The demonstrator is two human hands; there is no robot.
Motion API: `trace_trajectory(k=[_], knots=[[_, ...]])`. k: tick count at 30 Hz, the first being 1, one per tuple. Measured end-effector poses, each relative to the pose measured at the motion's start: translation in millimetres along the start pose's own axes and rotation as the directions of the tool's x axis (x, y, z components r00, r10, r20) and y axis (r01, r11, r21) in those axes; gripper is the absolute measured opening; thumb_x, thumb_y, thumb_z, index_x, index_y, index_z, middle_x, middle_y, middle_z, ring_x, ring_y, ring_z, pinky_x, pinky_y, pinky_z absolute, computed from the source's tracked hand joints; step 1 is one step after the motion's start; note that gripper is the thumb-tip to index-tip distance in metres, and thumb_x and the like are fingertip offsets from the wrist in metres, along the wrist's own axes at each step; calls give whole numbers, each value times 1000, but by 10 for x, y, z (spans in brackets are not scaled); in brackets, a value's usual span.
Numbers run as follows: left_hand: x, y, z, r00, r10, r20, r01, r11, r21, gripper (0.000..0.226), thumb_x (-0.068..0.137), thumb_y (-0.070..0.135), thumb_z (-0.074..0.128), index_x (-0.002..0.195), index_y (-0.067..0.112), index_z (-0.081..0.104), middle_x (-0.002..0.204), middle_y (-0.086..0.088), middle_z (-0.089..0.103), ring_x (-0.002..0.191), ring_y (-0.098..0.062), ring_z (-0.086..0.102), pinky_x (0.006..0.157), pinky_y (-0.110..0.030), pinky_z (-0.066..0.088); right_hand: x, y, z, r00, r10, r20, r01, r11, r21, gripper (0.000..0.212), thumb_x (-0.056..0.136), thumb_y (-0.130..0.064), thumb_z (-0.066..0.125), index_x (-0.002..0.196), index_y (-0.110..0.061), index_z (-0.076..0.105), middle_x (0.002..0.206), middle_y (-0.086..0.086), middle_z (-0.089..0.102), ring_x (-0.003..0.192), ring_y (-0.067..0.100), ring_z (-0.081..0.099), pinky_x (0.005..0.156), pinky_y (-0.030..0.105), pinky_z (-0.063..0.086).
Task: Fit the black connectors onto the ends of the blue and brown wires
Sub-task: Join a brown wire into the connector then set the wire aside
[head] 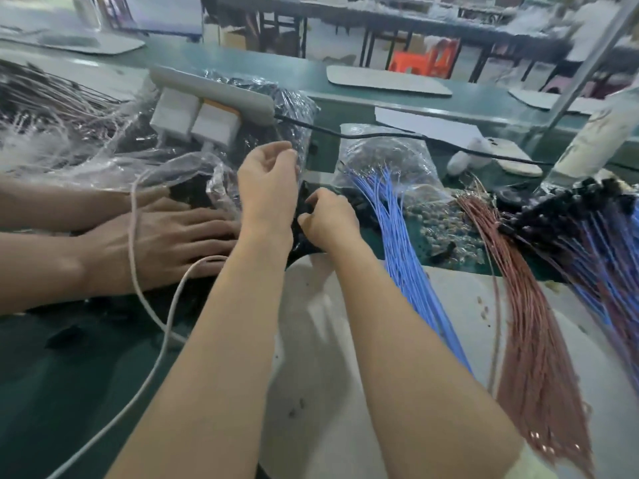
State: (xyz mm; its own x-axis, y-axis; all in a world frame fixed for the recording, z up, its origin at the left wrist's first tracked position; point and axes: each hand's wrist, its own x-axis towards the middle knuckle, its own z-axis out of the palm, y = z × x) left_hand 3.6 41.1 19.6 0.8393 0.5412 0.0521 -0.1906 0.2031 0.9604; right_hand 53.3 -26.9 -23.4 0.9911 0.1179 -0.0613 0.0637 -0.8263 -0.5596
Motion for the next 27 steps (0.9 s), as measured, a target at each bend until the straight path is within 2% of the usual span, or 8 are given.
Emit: trace_trajectory(k=[7, 10, 14, 16, 19, 23, 25, 27], knots=[[-63, -136, 159, 999, 16, 43, -19, 997, 75, 14, 91, 7, 53, 94, 19, 59, 91, 1, 62, 81, -10, 57, 63, -16, 45, -80, 142, -225, 980, -13, -198, 80, 939, 334, 20, 89, -12, 56, 108, -13, 59, 110, 9, 64, 99, 25, 59, 85, 34, 47], [-125, -190, 277, 982, 87, 170, -125, 966, 225, 20, 90, 4, 53, 104, 17, 60, 95, 3, 64, 80, -5, 57, 71, -13, 45, -181, 342, -630, 963, -2, -269, 142, 852, 504, 10, 88, -18, 63, 91, -11, 57, 89, 10, 70, 83, 25, 67, 86, 45, 53], [-387, -302, 556, 873, -91, 479, -92, 934, 346, 19, 90, 8, 59, 105, 19, 63, 104, -3, 69, 96, -17, 64, 86, -33, 52, -421, 727, -1073, 942, -63, -330, 197, 900, 390, 18, 85, -29, 68, 72, -21, 59, 70, 3, 69, 66, 17, 64, 73, 37, 55], [-539, -352, 674, 838, -138, 527, -65, 935, 348, 13, 89, 9, 62, 100, 15, 65, 100, -9, 72, 84, -15, 66, 83, -33, 55, -528, 898, -1149, 938, -39, -344, 175, 911, 374, 18, 82, -30, 71, 71, -22, 60, 74, 1, 69, 69, 15, 63, 70, 33, 53], [-659, -436, 751, 846, -154, 510, -30, 942, 335, 5, 85, 12, 68, 89, 12, 65, 91, -10, 72, 77, -17, 65, 84, -36, 55, -636, 1074, -1105, 946, 13, -325, 146, 876, 459, 18, 83, -28, 72, 71, -20, 60, 71, -2, 66, 65, 9, 59, 66, 25, 47], [-677, -578, 684, 875, -171, 454, 37, 957, 288, 7, 88, 13, 66, 85, 11, 61, 82, -7, 67, 70, -13, 65, 71, -25, 57, -721, 1123, -914, 949, 82, -304, 131, 773, 620, 18, 91, -22, 63, 75, -14, 63, 70, 4, 66, 64, 13, 61, 68, 32, 53], [-619, -615, 615, 917, -203, 342, 173, 978, 119, 7, 92, 6, 59, 85, 7, 57, 77, -7, 63, 59, -6, 63, 58, -16, 53, -731, 1104, -814, 940, 55, -336, 134, 848, 514, 15, 92, -23, 60, 84, -12, 66, 75, 4, 68, 66, 12, 63, 70, 31, 53], [-518, -625, 533, 934, -268, 237, 299, 948, -106, 13, 93, 1, 55, 82, 7, 55, 74, -5, 59, 54, -3, 60, 55, -12, 51, -736, 1090, -735, 940, -19, -341, 97, 972, 212, 18, 89, -30, 63, 92, -13, 67, 87, 3, 70, 79, 15, 63, 79, 31, 50]])
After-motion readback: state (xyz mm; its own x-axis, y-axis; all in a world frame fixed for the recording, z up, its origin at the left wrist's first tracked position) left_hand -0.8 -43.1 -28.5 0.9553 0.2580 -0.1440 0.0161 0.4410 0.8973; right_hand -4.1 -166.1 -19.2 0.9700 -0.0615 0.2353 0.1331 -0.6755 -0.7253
